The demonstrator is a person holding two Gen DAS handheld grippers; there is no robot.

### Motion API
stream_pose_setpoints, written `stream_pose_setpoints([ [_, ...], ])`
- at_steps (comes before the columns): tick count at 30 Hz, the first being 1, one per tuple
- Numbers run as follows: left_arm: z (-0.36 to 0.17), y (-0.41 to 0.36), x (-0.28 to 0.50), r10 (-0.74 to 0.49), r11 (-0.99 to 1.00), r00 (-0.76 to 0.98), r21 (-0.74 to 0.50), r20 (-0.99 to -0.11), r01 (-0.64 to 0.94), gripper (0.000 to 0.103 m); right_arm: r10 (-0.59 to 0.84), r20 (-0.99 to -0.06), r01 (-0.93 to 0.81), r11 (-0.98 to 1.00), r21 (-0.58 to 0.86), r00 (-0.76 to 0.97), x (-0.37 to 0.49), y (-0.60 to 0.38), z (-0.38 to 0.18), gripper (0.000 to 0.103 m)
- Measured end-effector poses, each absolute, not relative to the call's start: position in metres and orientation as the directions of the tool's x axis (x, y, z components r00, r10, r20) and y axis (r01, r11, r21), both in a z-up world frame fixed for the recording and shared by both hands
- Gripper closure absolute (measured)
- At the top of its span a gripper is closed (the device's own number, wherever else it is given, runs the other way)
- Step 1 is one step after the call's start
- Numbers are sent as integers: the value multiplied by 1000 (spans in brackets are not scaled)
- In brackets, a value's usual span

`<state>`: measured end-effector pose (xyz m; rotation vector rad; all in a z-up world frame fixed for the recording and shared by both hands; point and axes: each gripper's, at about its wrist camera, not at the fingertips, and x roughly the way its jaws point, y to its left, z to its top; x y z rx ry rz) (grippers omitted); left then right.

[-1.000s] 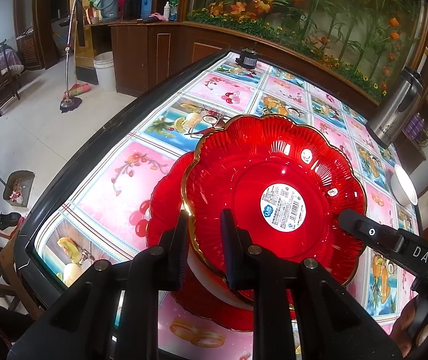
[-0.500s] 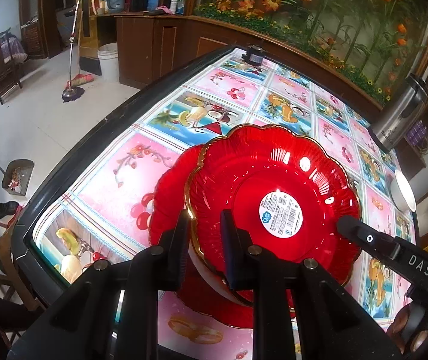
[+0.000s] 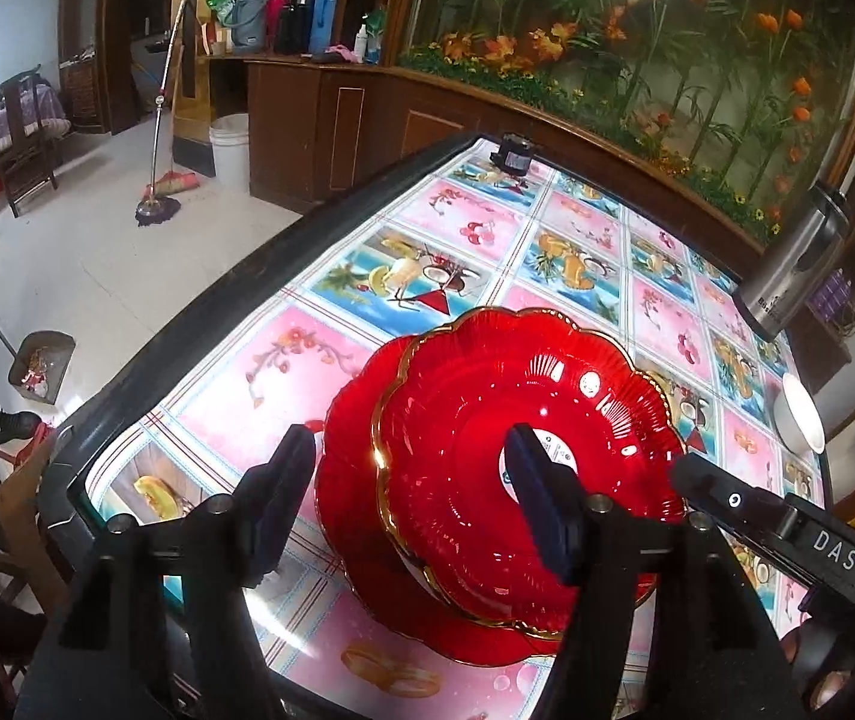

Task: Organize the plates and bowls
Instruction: 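Open both grippers to release the red fluted dish, then move both grippers to the small white bowl beside the thermos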

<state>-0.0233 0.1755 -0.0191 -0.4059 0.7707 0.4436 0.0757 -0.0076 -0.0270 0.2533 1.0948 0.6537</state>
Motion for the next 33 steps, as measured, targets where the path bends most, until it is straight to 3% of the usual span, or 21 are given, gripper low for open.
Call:
stream_pose_setpoints([
  [5, -6, 172, -24, 243, 819, 667, -220, -704, -531, 38, 628, -714, -351, 773, 528, 310, 75, -20, -21, 44],
  [9, 10, 150, -13, 224, 840, 702, -232, -676, -491, 25, 644, -684, -299, 765, 571, 341, 78, -47, -17, 30],
  [11, 17, 134, -4, 197, 862, 720, -232, -666, -451, 25, 639, -681, -269, 769, 580, 357, 80, -59, -15, 17],
  [24, 19, 13, 76, -65, 956, 668, -238, -741, -171, 23, 595, -677, -55, 767, 639, 433, 99, -186, -19, 0],
  [33, -11, -49, 130, -147, 965, 557, -243, -817, -101, 23, 552, -700, 83, 756, 650, 454, 123, -269, -31, 0],
])
